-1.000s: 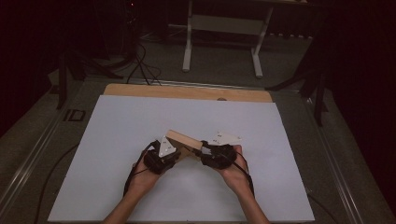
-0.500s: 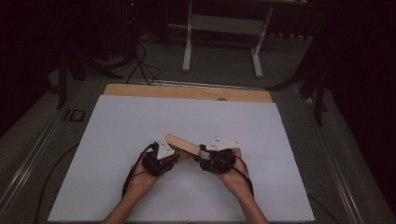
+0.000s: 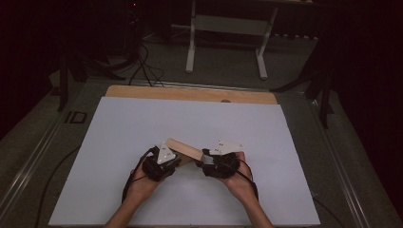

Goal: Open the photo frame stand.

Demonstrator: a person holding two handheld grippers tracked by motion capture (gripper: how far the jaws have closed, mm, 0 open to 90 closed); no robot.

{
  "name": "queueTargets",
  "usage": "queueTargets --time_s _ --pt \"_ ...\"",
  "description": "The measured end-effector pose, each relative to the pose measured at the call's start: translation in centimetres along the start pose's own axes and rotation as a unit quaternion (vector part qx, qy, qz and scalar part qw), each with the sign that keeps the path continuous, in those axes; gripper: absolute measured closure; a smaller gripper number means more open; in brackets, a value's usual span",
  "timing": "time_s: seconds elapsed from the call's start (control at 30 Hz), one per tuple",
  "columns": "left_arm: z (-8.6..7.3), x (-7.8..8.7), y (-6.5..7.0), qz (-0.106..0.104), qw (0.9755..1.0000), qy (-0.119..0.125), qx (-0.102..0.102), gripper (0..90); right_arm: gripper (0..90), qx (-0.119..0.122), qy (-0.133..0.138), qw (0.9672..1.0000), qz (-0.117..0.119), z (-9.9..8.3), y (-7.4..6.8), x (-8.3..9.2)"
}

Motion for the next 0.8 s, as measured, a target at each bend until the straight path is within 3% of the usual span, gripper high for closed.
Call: queueTargets --time_s 0.13,0.3,0.8 --pt "-0.1 0.1 -0.1 -0.001 1.0000 0.001 0.001 71.4 42.3 0.001 -0.001 1.0000 0.007 0.0 0.0 0.1" --pt "0.0 0.4 -0.1 -0.001 1.0000 0.005 0.002 70.5 37.1 0.006 -0.001 1.0000 0.000 -0.1 0.0 0.3" --pt "0.0 1.0 -0.7 0.006 0.9999 0.012 0.004 69.8 37.3 0.023 -0.011 0.9996 0.016 -1.2 -0.1 0.6"
Point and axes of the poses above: each handheld gripper's, and its own axes: x roughly backward along the jaws, z roughly out of its top, y roughly to its right, the point moved 4 cm from there along -x, roughly forward along the jaws, and after that the axes turned 15 degrees about -x, right-handed, at the moved point
